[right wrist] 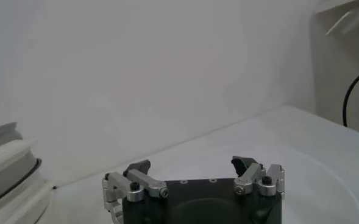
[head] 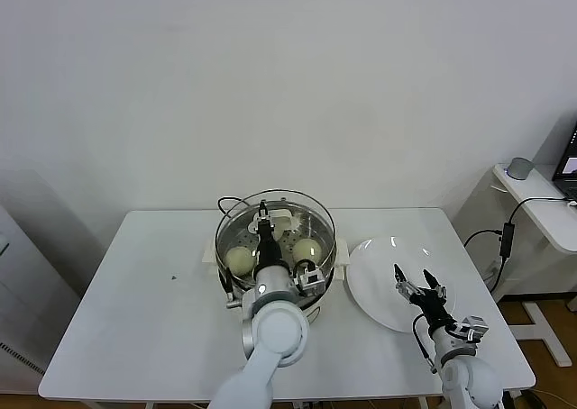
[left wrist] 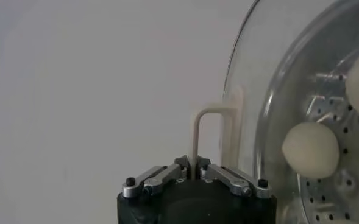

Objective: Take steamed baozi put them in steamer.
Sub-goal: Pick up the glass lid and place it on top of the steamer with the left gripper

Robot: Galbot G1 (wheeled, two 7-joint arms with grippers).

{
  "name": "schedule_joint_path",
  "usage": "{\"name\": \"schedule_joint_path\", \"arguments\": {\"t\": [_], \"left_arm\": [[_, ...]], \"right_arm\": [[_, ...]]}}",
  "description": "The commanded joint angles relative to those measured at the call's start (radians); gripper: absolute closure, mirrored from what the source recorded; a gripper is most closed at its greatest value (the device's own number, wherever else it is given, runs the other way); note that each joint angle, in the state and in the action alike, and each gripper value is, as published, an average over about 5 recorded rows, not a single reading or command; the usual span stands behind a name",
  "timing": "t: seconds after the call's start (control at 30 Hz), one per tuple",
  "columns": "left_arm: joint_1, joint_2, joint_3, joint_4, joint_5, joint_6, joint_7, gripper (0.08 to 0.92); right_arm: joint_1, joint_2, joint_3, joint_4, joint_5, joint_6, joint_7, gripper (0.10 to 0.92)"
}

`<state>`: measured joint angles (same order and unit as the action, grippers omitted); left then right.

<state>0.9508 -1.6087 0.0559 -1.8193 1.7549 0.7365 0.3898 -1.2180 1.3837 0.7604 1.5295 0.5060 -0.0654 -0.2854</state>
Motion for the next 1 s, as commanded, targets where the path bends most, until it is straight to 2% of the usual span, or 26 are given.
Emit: {"name": "schedule_joint_path", "arguments": {"t": [0.03, 1.0], "left_arm": [[0.012, -0.049, 0.012, 0.040, 0.057, 0.049, -0.018, 0.869], [0.029, -0.049, 0.006, 0.066, -0.002, 0.049, -0.042, 0.869]], "right_arm": [[0.000, 0.003, 0.002, 0.001, -0.001, 0.000, -0.001, 0.203], [0.003, 0.013, 0.003, -0.018, -0.014, 0.006, -0.007, 0.203]]}}
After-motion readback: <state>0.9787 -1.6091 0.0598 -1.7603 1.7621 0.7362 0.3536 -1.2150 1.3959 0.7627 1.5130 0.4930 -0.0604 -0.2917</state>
